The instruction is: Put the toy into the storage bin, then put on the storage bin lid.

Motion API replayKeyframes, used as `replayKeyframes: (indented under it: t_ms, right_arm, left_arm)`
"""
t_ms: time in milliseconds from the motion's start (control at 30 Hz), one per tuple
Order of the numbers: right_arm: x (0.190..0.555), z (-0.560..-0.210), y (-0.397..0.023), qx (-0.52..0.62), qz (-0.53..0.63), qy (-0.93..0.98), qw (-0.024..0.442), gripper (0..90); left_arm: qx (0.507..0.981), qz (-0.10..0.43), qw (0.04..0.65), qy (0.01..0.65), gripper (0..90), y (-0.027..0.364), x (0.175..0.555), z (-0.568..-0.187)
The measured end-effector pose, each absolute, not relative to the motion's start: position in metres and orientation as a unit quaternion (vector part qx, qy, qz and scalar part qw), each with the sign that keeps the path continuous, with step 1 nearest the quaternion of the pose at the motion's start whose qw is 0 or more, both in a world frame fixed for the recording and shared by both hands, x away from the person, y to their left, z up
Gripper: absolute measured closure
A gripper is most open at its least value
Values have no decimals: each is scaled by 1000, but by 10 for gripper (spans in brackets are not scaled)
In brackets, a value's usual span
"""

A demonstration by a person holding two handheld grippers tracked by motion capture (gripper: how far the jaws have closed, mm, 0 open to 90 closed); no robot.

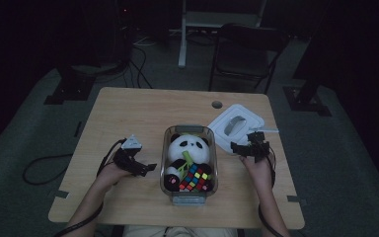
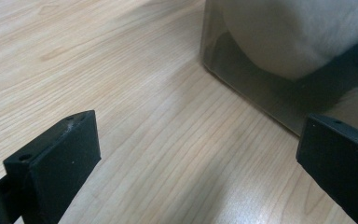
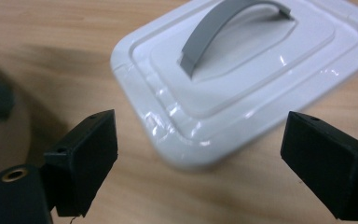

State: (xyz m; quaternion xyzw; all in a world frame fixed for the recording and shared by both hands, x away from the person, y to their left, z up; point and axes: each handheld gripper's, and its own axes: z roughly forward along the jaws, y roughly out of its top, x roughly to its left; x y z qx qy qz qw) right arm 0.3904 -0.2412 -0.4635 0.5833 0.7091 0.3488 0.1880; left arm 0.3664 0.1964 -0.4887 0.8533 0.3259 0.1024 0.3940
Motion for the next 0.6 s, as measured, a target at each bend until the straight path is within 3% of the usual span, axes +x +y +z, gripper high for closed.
replayKeyframes:
  t_ms: [600]
  right_arm:
    - [453, -470, -230, 649, 341, 642, 226, 106]
  left_arm:
    - [854, 96, 411, 304, 3, 183, 352, -488]
